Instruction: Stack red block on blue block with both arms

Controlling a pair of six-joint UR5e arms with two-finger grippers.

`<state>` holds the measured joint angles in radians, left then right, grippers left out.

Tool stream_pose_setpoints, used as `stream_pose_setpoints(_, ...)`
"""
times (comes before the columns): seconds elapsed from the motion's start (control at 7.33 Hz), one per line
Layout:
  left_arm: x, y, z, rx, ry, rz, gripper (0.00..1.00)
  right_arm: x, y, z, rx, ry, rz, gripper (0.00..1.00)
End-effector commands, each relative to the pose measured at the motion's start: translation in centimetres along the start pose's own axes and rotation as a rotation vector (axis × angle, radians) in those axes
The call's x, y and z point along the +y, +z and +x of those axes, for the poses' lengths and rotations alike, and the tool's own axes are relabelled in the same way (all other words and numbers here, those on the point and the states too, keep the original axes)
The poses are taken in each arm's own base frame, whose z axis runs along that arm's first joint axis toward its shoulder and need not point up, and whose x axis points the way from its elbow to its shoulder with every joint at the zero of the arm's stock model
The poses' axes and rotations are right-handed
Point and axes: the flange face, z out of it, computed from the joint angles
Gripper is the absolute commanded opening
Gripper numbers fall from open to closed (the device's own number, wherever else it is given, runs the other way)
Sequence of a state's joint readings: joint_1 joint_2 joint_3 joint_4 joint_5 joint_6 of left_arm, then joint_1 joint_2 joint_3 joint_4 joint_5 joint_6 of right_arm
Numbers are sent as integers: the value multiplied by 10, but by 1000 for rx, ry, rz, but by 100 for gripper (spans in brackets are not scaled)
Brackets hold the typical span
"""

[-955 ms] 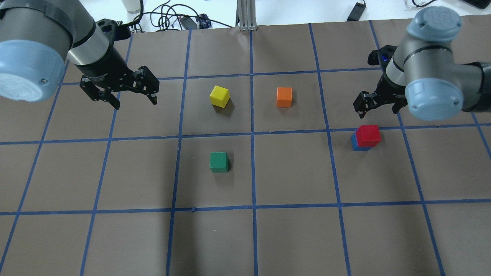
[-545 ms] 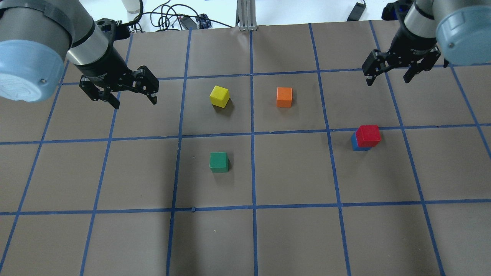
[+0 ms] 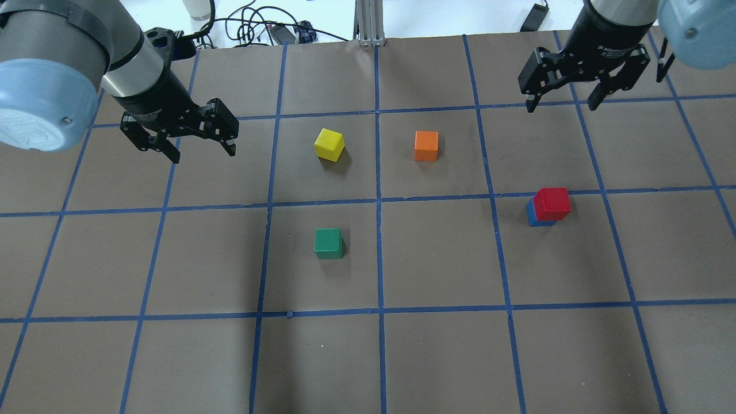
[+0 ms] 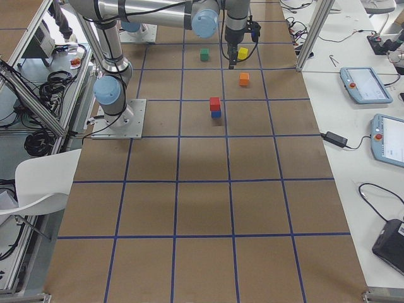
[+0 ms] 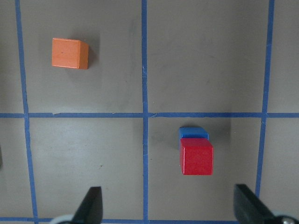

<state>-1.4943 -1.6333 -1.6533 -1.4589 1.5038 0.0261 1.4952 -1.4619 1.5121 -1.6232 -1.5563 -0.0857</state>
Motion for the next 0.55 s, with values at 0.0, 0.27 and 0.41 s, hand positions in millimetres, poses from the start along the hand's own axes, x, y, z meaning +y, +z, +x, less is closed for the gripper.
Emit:
stream_pose_setpoints(0.0, 2, -9, 0, -2, 13, 18, 100, 1, 2, -1, 54, 4, -8, 100)
stream_pose_setpoints(0.27, 2, -10, 1, -2, 16, 19, 100, 2, 2, -2, 49, 1, -8, 100)
stream_pose_setpoints(0.41, 3, -9, 1, -5, 18, 18, 100, 2, 1, -2, 48, 1, -4, 100)
